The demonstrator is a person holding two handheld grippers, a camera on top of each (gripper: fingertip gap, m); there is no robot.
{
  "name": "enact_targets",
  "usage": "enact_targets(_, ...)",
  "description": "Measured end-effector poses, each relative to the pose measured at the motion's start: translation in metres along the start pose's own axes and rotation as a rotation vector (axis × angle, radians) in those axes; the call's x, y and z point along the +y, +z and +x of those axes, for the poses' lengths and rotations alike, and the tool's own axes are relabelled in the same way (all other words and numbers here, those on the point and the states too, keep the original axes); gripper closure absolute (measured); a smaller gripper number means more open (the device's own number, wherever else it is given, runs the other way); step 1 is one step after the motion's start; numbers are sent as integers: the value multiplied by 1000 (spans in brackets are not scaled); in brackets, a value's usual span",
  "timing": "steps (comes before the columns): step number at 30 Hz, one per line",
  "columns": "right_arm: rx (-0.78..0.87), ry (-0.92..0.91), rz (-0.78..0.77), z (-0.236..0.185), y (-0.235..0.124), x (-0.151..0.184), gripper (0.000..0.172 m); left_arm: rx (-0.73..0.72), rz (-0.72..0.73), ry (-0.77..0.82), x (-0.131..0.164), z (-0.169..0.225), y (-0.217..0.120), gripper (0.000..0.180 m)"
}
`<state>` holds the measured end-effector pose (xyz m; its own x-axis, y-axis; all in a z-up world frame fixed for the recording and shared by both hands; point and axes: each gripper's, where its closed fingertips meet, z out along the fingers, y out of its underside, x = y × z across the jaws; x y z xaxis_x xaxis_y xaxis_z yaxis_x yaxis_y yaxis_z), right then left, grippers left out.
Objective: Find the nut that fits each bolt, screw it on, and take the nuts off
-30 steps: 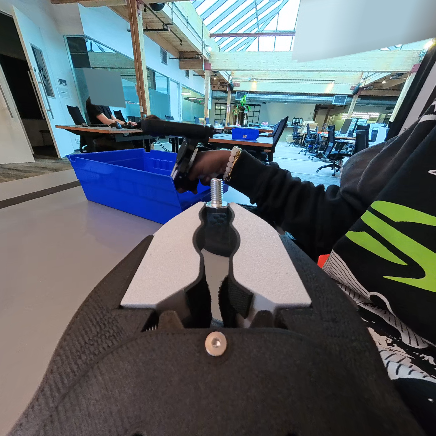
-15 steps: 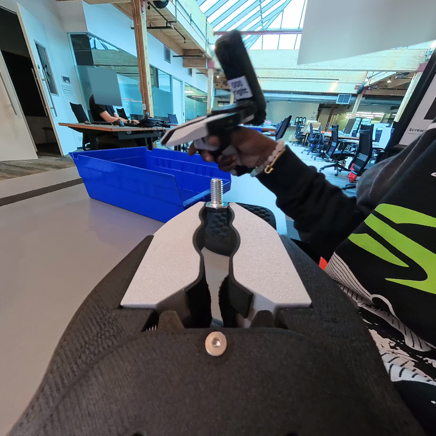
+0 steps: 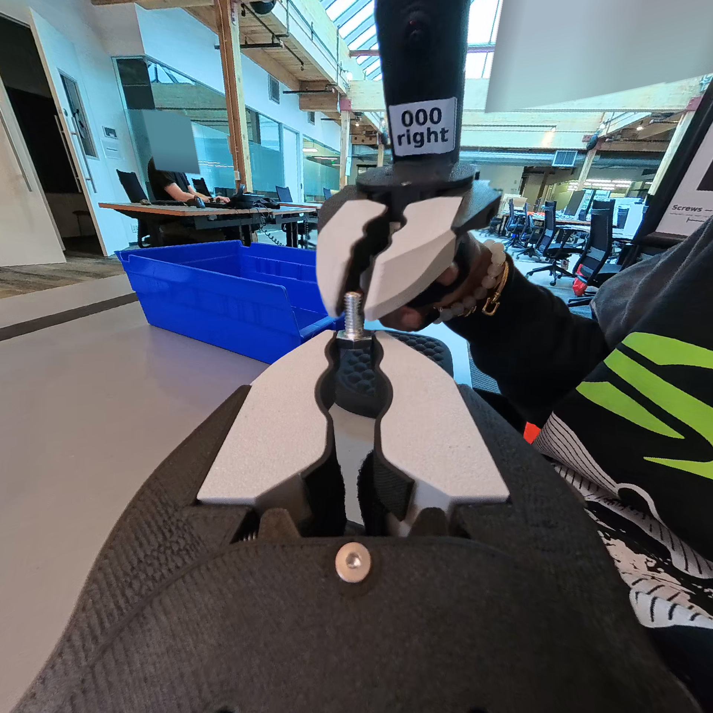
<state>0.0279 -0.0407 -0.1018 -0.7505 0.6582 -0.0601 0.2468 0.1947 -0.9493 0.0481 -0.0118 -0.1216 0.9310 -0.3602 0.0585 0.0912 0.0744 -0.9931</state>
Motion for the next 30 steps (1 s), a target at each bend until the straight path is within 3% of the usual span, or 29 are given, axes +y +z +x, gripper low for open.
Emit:
enact_targets(4, -4, 7, 0, 1, -1, 0, 164, -13, 8, 7, -1, -1, 0, 165)
enact_targets(7, 76, 6, 25, 15, -13, -5, 164, -29, 7, -5, -1, -4, 1, 142)
enact_targets(12, 534, 77, 17, 108, -88, -2, 164, -55, 23, -19, -3, -9, 0, 127)
enact_targets(15, 786, 166, -57, 168, -142, 22, 163, -61, 24, -23, -3, -10, 0, 126)
enact_targets(18, 919, 272, -186, 211, -177, 60, 163, -60, 21, -26, -2, -10, 0, 126)
enact_targets(22, 983, 402, -317, 249, -196, 105, 163, -56, 23, -33, -2, -11, 0, 126)
enact_targets(30, 985, 570, -435, 288, -198, 161, 163, -54, 28, -37, -3, -11, 0, 127)
